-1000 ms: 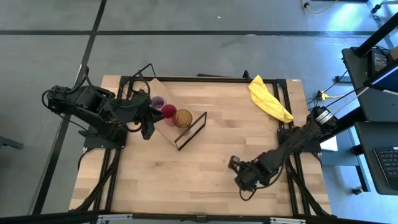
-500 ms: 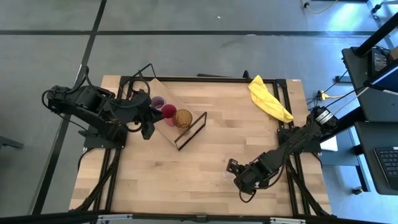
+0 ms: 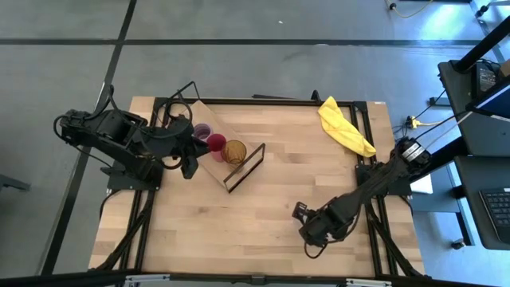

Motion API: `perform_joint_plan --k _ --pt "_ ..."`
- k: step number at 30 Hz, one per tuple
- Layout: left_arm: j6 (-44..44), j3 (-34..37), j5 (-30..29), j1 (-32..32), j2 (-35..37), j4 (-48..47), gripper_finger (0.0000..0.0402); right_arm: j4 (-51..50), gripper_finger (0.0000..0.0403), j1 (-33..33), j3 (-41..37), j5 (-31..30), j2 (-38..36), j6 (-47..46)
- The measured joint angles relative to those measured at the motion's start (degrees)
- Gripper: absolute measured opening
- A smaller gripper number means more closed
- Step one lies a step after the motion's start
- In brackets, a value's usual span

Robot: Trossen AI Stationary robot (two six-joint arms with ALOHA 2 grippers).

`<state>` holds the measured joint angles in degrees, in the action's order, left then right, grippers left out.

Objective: Stack small to large cups/mugs on shelf
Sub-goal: Put the transparent cup on the shelf

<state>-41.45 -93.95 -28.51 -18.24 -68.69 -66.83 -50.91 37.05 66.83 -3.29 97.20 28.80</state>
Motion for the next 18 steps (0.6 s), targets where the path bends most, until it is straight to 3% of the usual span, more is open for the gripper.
perform_joint_plan --k 7,11,18 --pt "0.0 0.0 0.0 0.0 0.0 0.0 0.0080 -0.8 0.0047 0.0 -0.3 -3.6 1.2 -0.1" --pt "0.0 0.0 0.0 0.0 0.0 -0.1 0.0080 -0.8 0.0076 -0.1 1.6 -6.6 1.1 -0.2" --pt "0.0 0.0 0.1 0.0 0.0 -0.2 0.0080 -2.1 0.0130 -0.1 4.9 -6.7 1.1 -0.2"
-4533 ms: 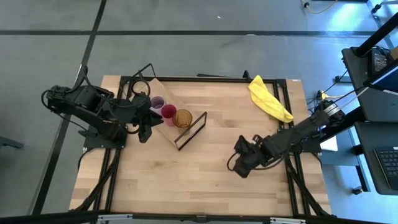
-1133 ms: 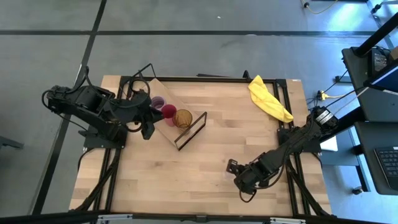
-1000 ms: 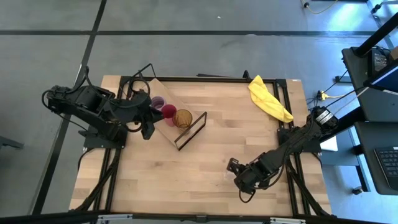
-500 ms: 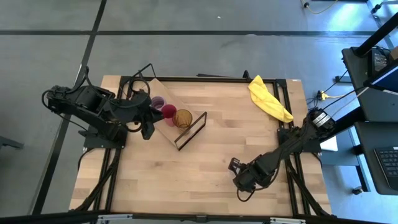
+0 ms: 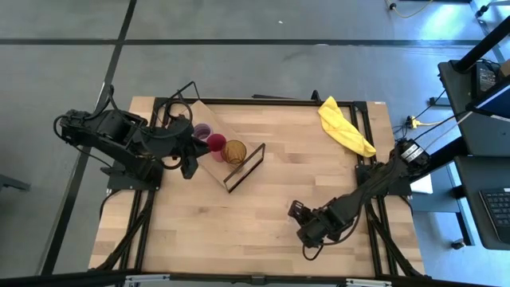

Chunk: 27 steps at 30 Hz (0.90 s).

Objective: Stack small to large cups/mugs on shelf
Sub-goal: Put the transparent cup on the shelf

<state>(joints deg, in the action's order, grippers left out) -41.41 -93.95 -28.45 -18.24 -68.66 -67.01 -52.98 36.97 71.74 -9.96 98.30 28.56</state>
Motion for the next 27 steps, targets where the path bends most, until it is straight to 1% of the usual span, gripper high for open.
perform_joint_plan --k 3,7,10,13,15,18,21,23,27 --pt "0.0 0.0 0.2 0.0 0.0 0.0 0.0080 -1.3 0.0147 0.0 1.9 -1.2 0.0 -0.5" --pt "0.0 0.0 1.0 0.0 0.0 0.0 0.0080 -3.4 0.0160 -0.1 6.7 -2.5 0.0 -6.3" --pt "0.0 0.0 1.0 0.0 0.0 0.0 0.0080 -3.5 0.0162 -1.2 11.0 -2.5 0.0 -14.4" --pt "1.3 0.0 1.0 0.0 0.0 0.0 0.0080 -3.2 0.0163 -4.1 14.1 -2.4 -0.1 -24.4" --pt "1.5 0.0 1.0 0.0 0.0 0.0 0.0080 -4.0 0.0163 -7.1 14.5 -0.3 -0.1 -30.4" --pt "1.5 0.0 0.9 0.0 0.0 0.0 0.0080 -7.1 0.0163 -12.2 13.7 6.6 0.0 -37.5" --pt "1.5 0.0 0.9 0.0 0.0 0.0 0.0080 -9.2 0.0163 -16.5 11.6 13.0 0.0 -41.2" --pt "1.5 0.0 0.9 0.0 0.0 0.0 0.0080 -10.4 0.0163 -18.5 10.4 15.1 0.0 -42.9" --pt "1.5 0.0 0.9 0.0 0.0 0.0 0.0080 -11.3 0.0163 -20.4 7.4 15.7 0.0 -44.9"
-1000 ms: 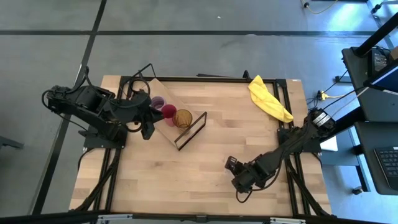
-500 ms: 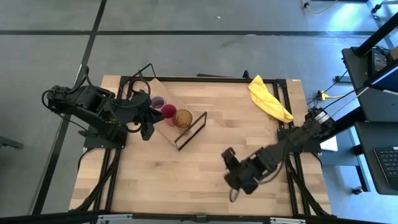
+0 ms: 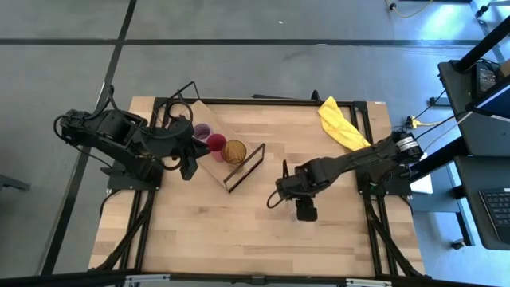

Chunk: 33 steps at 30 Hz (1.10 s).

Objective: Stack small to large cups/mugs on shelf
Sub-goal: Put the transparent cup on the shelf

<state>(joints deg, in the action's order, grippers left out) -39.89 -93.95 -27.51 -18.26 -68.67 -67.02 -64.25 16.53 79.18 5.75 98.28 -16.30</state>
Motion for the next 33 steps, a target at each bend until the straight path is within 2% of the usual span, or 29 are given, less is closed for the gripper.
perform_joint_plan --k 8,22,33 --pt "0.0 0.0 0.0 0.0 0.0 -0.6 0.0080 2.4 0.0163 0.3 -3.7 3.3 0.0 -3.5" --pt "0.0 0.0 0.0 0.0 0.0 -1.3 0.0080 8.6 0.0163 1.0 -4.5 1.5 0.1 -6.2" --pt "0.0 0.0 0.2 0.0 0.0 -1.5 0.0080 10.3 0.0163 2.8 -4.6 1.4 3.5 -4.7"
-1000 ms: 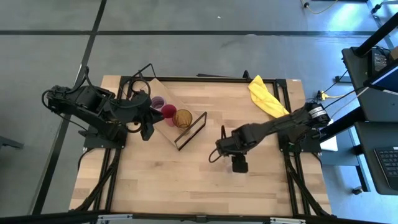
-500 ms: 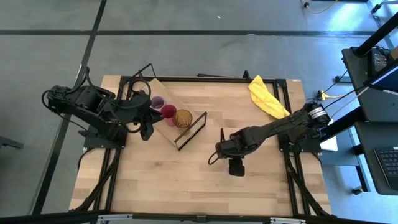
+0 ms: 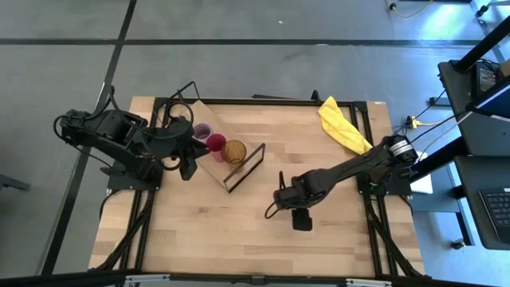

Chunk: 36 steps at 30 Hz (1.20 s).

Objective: Stack small to large cups/mugs on shelf
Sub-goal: Put the transparent cup on the shelf

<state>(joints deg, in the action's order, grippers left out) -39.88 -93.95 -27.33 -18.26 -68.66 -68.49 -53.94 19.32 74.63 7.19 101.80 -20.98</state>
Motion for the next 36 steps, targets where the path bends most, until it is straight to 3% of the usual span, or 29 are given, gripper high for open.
perform_joint_plan --k 14,27,36 --pt "0.0 0.0 0.0 0.0 0.0 0.0 0.0080 3.5 0.0157 0.2 0.0 -0.1 1.7 0.0" --pt "0.0 0.0 0.0 0.0 0.0 0.0 0.0080 5.0 0.0061 0.2 0.0 0.4 1.7 0.3" --pt "0.0 0.0 -0.5 0.0 0.0 0.1 0.0080 9.7 0.0035 0.4 0.0 0.5 1.7 3.3"
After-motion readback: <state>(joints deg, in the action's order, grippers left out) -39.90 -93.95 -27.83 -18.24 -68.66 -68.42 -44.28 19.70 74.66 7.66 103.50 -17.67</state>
